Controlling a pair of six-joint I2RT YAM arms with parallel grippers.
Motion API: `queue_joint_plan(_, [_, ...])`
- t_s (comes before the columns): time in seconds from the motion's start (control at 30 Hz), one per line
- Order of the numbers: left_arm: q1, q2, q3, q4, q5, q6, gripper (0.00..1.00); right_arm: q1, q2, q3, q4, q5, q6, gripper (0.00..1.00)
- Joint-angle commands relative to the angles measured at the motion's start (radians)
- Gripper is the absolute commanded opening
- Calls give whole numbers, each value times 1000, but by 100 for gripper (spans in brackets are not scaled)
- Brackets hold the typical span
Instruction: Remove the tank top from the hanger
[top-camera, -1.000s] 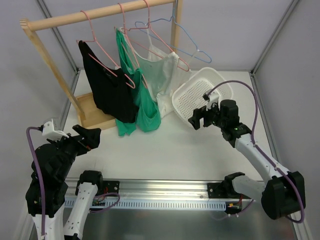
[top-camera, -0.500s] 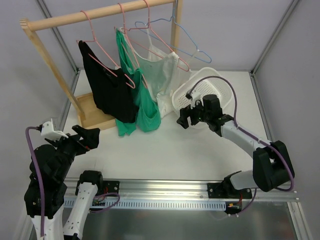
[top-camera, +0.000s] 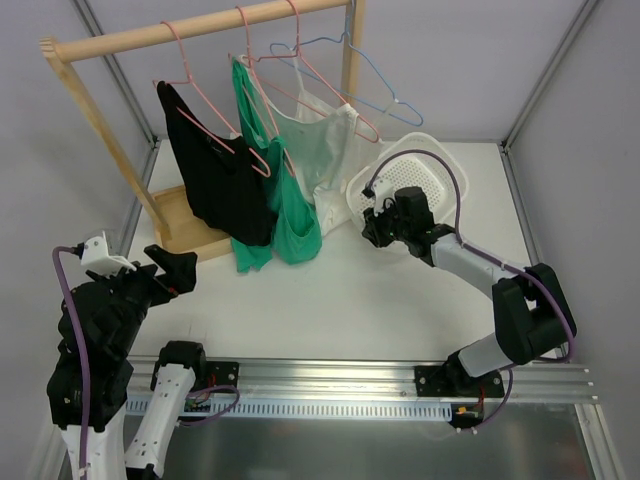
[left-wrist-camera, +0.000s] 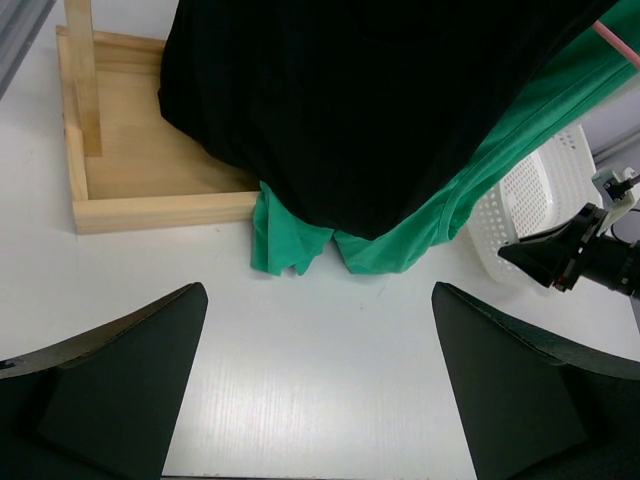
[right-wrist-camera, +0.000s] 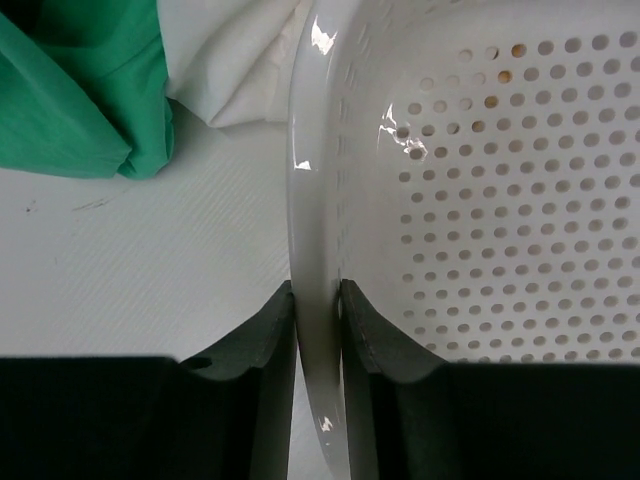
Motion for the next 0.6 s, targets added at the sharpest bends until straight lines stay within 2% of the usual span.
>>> queue_joint_plan(0.0, [-9,20,22,51,-21,24,99,-5,-4,17,-1,67,-8,1])
queue_joint_plan(0.57, [-9,-17,-16,61,-17,-3,99,-129,-257,-139,-86,115,-5,1])
